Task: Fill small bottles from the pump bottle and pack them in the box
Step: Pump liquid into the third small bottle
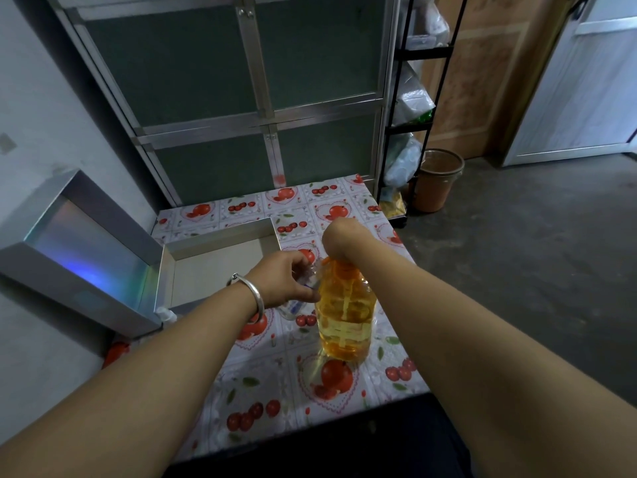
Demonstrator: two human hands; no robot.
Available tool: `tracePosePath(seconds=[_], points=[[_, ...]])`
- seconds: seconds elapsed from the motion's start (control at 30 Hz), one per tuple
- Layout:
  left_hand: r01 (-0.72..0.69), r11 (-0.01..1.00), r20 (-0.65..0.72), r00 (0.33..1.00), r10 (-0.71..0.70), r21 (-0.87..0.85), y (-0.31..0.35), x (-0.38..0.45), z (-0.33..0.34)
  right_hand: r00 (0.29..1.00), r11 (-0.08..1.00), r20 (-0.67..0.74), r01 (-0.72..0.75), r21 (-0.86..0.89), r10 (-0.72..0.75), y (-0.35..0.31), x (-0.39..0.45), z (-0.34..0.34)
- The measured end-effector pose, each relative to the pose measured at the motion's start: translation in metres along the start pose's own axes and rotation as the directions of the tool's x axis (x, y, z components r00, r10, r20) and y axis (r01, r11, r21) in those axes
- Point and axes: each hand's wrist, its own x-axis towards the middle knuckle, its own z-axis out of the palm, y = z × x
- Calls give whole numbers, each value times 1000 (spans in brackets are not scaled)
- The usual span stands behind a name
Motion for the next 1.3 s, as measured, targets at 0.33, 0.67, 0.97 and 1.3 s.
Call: tracePosePath(seconds=[0.33, 0.67, 0.97, 1.3], points=[[-11, 1000, -4, 1000, 11, 9, 3, 0, -1, 1000, 999, 23, 9, -42, -8, -4, -2, -6], [-5, 1000, -6, 1000, 5, 14, 0, -2, 0, 999, 1000, 30, 12, -20, -11, -6, -2, -7], [-1, 1000, 7, 1000, 1, 22, 2, -1, 2, 998, 994, 63, 3, -111, 4, -4, -1, -2], [-1, 1000, -5, 1000, 1, 8, 3, -1, 2, 1000, 1000, 11, 11, -21, -10, 0, 1, 0]])
